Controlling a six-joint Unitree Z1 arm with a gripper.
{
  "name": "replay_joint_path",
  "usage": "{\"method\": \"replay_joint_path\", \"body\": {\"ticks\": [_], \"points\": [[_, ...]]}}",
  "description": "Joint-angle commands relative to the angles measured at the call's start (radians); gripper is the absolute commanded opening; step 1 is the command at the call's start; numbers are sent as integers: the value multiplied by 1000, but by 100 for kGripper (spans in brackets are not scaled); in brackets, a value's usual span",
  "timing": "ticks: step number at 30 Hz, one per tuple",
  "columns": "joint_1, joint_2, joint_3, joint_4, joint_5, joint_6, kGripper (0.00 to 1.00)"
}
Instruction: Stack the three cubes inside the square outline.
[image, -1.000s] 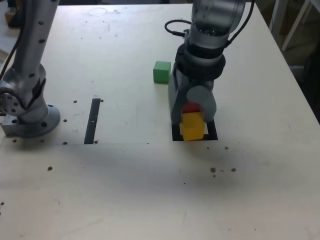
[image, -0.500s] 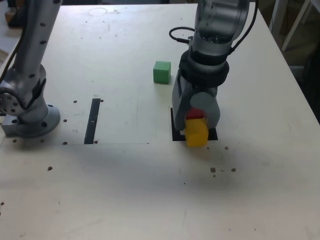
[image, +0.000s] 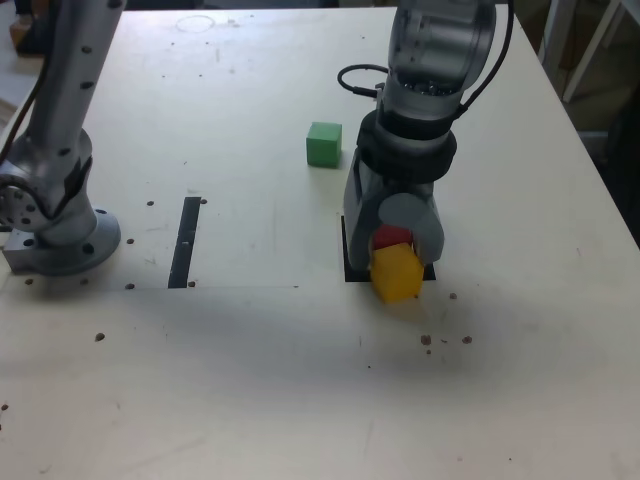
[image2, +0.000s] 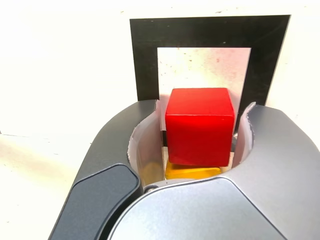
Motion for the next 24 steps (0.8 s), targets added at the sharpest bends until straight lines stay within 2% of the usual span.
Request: {"method": "replay_joint_path", "body": {"ticks": [1,14,24], "points": [[-1,-6,4,-5,0,1,99],[-6,-81,22,-13,18,-16,99],[-91,-103,3,56,24,-152,99]]}}
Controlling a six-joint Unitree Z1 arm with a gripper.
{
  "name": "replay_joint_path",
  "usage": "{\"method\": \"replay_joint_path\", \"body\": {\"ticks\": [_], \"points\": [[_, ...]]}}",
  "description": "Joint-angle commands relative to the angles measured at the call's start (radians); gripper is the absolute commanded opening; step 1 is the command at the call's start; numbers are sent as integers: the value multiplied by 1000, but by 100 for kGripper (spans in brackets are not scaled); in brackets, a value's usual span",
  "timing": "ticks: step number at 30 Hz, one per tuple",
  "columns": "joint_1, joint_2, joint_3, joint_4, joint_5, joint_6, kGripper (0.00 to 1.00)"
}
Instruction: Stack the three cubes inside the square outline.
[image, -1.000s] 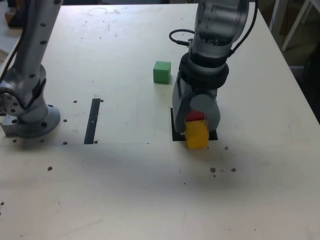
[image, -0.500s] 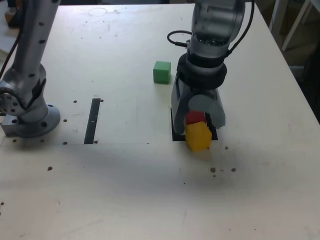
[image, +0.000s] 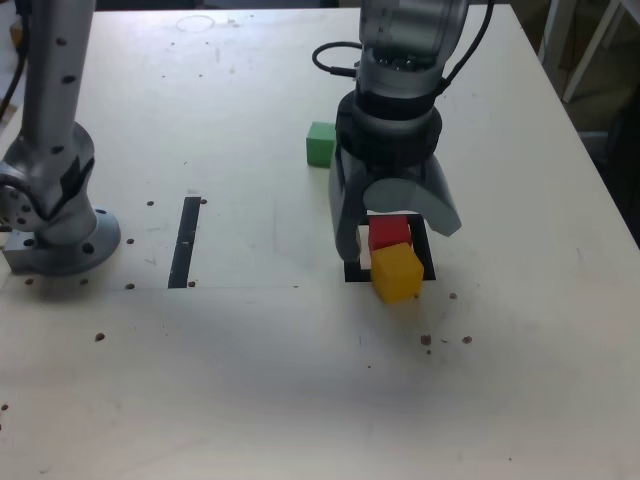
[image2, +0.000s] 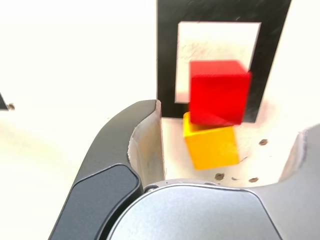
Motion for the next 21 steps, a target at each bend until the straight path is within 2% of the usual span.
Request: {"method": "replay_joint_path", "body": {"ticks": [1,9,21], "points": [[-21,-2,-11,14,-1,-34,99],[-75,40,-67,60,-31,-125,99],[-81,123,-114,55,-91,-141,97]]}}
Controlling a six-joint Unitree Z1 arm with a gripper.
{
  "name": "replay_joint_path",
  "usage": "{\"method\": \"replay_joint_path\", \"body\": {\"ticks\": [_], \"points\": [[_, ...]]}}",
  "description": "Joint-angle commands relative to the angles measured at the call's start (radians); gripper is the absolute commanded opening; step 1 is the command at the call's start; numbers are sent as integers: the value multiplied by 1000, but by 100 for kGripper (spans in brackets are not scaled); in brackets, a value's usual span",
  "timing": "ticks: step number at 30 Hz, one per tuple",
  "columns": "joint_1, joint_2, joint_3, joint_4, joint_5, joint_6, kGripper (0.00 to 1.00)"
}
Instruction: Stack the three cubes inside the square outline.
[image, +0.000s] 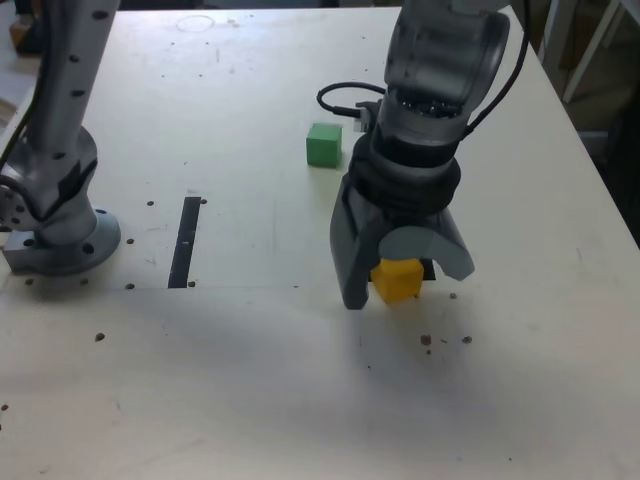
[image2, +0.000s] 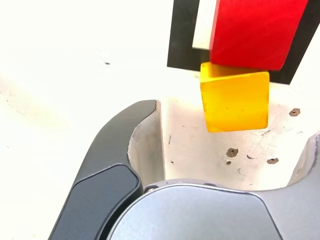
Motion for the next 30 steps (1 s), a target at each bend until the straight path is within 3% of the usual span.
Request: {"method": "replay_joint_path", "body": {"ticks": [1,17,30], "points": [[3,14,-7,-3,-7,-2,97],[50,64,-11,-16,-65,33,80],[56,66,-31,-16,-48,38,34]]}}
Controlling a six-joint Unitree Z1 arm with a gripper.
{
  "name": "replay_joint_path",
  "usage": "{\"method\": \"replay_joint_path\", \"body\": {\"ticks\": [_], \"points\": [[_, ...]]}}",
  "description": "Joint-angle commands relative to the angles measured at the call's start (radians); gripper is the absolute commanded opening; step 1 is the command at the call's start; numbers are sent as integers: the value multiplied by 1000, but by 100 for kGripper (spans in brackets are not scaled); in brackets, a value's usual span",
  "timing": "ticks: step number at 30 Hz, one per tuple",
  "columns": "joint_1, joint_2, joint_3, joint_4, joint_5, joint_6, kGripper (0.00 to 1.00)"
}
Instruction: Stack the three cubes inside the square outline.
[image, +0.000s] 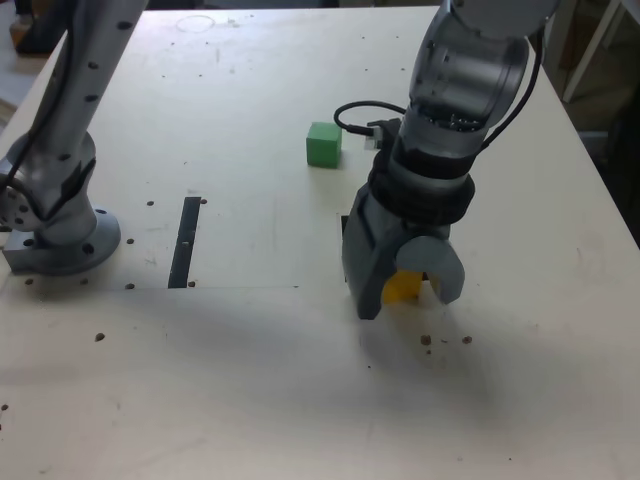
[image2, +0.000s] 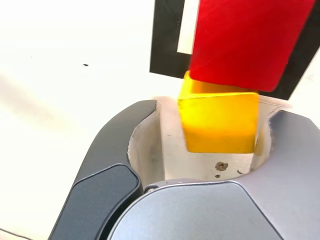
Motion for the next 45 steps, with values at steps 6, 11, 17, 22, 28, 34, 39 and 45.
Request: {"method": "replay_joint_path", "body": {"ticks": [6,11,17,22,28,34,39,45], "points": [[2,3,-7,-2,3,8,33],[2,3,-7,-1,3,10,33],[2,3,-7,-1,3,11,32],[2,1,-6,1,3,14,32],[-12,-32,-2,33,10,19,32],[-43,-101,-2,94,23,16,32],[-56,-150,-16,140,53,18,32],[-52,-163,-79,192,109,68,32]]}}
